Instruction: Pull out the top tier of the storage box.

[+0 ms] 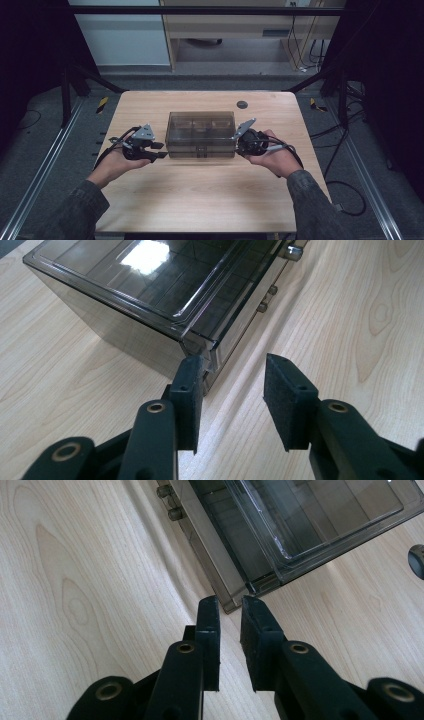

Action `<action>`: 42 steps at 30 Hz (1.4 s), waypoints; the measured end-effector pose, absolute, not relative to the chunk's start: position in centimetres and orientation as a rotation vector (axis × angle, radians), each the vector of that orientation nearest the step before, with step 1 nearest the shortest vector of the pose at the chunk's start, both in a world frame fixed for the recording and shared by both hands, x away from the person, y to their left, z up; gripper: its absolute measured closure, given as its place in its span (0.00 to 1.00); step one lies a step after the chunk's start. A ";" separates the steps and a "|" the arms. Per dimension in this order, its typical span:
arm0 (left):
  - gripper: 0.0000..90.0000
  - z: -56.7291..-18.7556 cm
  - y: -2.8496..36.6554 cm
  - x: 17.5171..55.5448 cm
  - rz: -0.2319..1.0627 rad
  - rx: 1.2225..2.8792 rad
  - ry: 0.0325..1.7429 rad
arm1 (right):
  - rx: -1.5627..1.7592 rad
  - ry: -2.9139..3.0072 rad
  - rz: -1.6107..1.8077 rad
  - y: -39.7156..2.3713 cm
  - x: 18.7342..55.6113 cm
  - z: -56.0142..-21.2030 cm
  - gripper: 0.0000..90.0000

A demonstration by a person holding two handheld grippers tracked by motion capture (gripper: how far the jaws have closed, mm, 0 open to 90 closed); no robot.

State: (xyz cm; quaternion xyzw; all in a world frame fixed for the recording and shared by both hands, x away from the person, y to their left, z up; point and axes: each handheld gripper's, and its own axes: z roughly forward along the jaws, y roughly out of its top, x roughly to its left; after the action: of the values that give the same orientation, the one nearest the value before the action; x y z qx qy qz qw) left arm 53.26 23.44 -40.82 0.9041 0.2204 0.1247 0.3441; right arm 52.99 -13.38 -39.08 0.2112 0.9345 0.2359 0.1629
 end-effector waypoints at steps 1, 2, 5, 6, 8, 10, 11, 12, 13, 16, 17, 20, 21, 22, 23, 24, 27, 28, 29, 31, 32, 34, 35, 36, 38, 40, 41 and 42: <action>0.66 -40.9 23.5 53.3 0.330 2.360 0.571 | 0.601 2.666 0.672 -13.4 53.0 -39.1 0.87; 0.66 -40.9 23.4 53.4 0.331 2.357 0.581 | 0.599 2.664 0.671 -13.5 53.0 -39.1 0.88; 0.67 -40.9 23.5 53.5 0.339 2.342 0.592 | 0.601 2.660 0.674 -13.7 53.0 -39.1 0.89; 0.67 -40.9 23.5 53.5 0.340 2.338 0.592 | 0.608 2.657 0.679 -13.7 53.0 -39.1 0.89; 0.69 -40.8 23.5 53.6 0.343 2.334 0.596 | 0.602 2.657 0.681 -13.8 53.1 -39.1 0.89; 0.71 -40.9 23.4 53.6 0.339 2.336 0.603 | 0.605 2.656 0.679 -13.8 53.1 -39.1 0.90; 0.71 -40.9 23.4 53.6 0.339 2.339 0.605 | 0.601 2.658 0.676 -13.8 53.2 -39.2 0.90; 0.72 -40.9 23.4 53.7 0.336 2.343 0.605 | 0.604 2.659 0.676 -13.7 53.2 -39.2 0.91; 0.73 -40.9 23.4 53.7 0.342 2.345 0.605 | 0.604 2.658 0.670 -13.7 53.3 -39.3 0.91; 0.73 -40.9 23.3 53.7 0.349 2.353 0.605 | 0.597 2.651 0.670 -13.5 53.4 -39.3 0.91; 0.73 -40.9 23.2 53.7 0.353 2.355 0.603 | 0.596 2.650 0.664 -13.4 53.5 -39.4 0.91; 0.73 -41.0 23.1 53.7 0.362 2.357 0.599 | 0.597 2.652 0.642 -13.3 53.6 -39.5 0.90; 0.73 -41.0 23.1 53.7 0.365 2.358 0.599 | 0.599 2.648 0.641 -13.4 53.6 -39.6 0.90; 0.73 -41.0 23.1 53.7 0.363 2.358 0.599 | 0.603 2.646 0.645 -13.4 53.6 -39.5 0.90; 0.73 -41.1 23.1 53.7 0.363 2.358 0.598 | 0.606 2.642 0.645 -13.4 53.7 -39.5 0.90; 0.73 -41.1 23.1 53.7 0.362 2.356 0.599 | 0.609 2.640 0.649 -13.4 53.7 -39.5 0.90; 0.73 -41.1 23.1 53.8 0.364 2.357 0.596 | 0.616 2.639 0.651 -13.5 53.8 -39.5 0.90; 0.73 -41.1 23.0 53.8 0.363 2.357 0.593 | 0.613 2.640 0.653 -13.4 53.9 -39.5 0.90; 0.73 -41.2 23.0 53.8 0.359 2.346 0.599 | 0.614 2.641 0.653 -13.3 53.9 -39.5 0.90; 0.73 -41.2 22.9 53.8 0.360 2.350 0.597 | 0.605 2.646 0.649 -13.2 54.0 -39.6 0.90; 0.73 -41.2 22.9 53.8 0.361 2.357 0.598 | 0.612 2.645 0.647 -13.1 53.9 -39.6 0.90; 0.73 -41.3 22.9 53.9 0.359 2.353 0.604 | 0.602 2.651 0.647 -13.0 54.0 -39.7 0.91; 0.73 -41.4 23.0 53.9 0.360 2.352 0.604 | 0.604 2.651 0.645 -13.0 54.0 -39.8 0.91; 0.73 -41.4 23.0 53.9 0.360 2.350 0.603 | 0.602 2.651 0.646 -12.9 54.1 -39.8 0.91; 0.74 -41.6 22.9 53.9 0.362 2.353 0.601 | 0.598 2.650 0.650 -12.9 54.1 -39.8 0.92; 0.74 -41.6 22.8 53.9 0.358 2.351 0.592 | 0.598 2.650 0.650 -13.0 54.2 -39.8 0.93; 0.75 -41.6 22.8 53.9 0.363 2.346 0.591 | 0.597 2.650 0.651 -13.0 54.2 -39.8 0.93; 0.76 -41.5 22.7 53.9 0.361 2.341 0.591 | 0.598 2.650 0.651 -13.0 54.2 -39.8 0.93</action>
State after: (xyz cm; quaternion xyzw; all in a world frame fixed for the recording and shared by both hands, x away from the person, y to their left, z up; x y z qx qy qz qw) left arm 53.91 22.74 -41.52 0.9008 0.2275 0.1388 0.3429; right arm 54.17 -12.98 -39.83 0.2108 0.9343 0.2294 0.1733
